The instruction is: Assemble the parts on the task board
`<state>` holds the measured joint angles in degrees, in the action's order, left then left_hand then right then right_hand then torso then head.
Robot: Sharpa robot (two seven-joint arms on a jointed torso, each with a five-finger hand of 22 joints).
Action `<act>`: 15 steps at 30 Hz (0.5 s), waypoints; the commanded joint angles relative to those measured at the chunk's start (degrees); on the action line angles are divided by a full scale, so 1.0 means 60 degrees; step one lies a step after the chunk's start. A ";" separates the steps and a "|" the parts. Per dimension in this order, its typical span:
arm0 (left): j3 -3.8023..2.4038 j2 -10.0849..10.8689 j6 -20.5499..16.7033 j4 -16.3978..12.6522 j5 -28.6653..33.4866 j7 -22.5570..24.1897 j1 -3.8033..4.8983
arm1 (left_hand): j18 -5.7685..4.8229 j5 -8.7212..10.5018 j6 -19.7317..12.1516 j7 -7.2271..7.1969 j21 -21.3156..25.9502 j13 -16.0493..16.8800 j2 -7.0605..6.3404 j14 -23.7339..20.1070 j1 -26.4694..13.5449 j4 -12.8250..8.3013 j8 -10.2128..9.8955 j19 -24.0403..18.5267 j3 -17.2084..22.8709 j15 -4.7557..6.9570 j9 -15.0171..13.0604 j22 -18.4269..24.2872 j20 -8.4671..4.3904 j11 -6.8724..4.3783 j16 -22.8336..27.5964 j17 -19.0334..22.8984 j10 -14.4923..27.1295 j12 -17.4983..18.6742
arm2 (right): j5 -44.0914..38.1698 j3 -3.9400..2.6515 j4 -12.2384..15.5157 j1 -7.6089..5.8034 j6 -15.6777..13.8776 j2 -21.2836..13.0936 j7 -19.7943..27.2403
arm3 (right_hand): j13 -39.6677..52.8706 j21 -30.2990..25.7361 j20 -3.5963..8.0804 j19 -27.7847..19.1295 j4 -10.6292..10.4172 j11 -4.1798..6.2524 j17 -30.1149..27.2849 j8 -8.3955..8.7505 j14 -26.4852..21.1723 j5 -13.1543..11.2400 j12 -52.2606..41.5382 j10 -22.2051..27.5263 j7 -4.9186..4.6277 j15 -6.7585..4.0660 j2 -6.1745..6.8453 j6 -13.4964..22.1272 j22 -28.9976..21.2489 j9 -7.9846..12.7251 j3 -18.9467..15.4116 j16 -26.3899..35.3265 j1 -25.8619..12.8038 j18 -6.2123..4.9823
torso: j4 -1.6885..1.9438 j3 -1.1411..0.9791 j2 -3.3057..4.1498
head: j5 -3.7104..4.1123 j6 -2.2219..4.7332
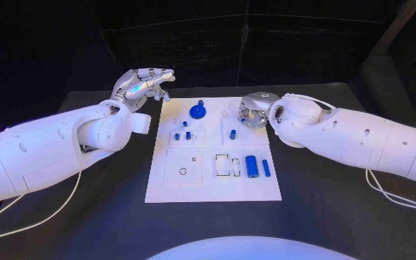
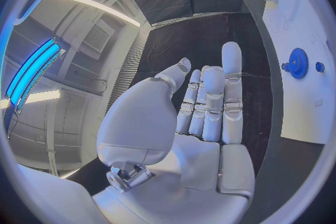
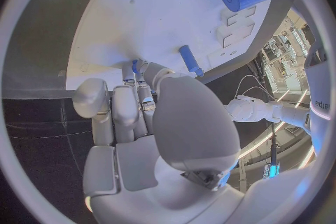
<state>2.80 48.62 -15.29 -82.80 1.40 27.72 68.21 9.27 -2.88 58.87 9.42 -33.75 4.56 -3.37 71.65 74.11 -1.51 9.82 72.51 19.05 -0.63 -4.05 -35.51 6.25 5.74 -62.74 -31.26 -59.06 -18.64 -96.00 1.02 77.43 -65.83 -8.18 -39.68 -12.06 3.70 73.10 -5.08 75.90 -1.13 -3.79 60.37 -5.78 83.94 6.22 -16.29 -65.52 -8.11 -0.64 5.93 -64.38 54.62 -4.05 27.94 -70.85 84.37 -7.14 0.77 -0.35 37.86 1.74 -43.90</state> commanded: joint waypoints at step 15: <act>-0.0005 0.0040 0.0141 0.0148 0.0031 0.0046 0.0013 | 0.0194 -0.0026 -0.0038 -0.0006 0.0080 -0.0018 0.0050 -0.0078 0.0091 -0.0030 0.0057 -0.0083 -0.0024 -0.0022 0.0008 0.0022 0.0020 -0.0013 0.0081 0.0051 0.0071 -0.0052 | -0.0190 -0.0005 0.0862 -0.0008 -0.1227 -0.0590 -0.0211 | 0.0026 0.0161 -0.0002 0.0078 0.0429 -0.0006 -0.0083 0.0049 0.0225 -0.0006 0.0000 -0.0187 0.0005 -0.0064 0.0099 -0.0153 0.0168 0.0016 0.0783 -0.0048 -0.0300 0.0136 | -0.0007 -0.0001 -0.0006 | 0.0027 0.0014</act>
<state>2.80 48.83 -15.22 -81.96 1.43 27.64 68.21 9.27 -2.88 58.87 9.41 -33.51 4.51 -3.15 71.54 74.32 -1.51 9.81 72.32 19.05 -0.74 -4.05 -35.46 6.44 5.74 -62.35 -31.00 -59.06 -18.64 -96.61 1.04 82.15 -65.75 -12.77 -43.00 -13.01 3.95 73.84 -5.20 76.18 1.53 -4.18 59.95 -5.77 83.94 5.86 -16.32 -65.96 -8.09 -0.64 6.41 -64.78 55.54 -4.00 32.31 -70.88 83.11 -7.13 0.73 -0.35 37.83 1.85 -43.77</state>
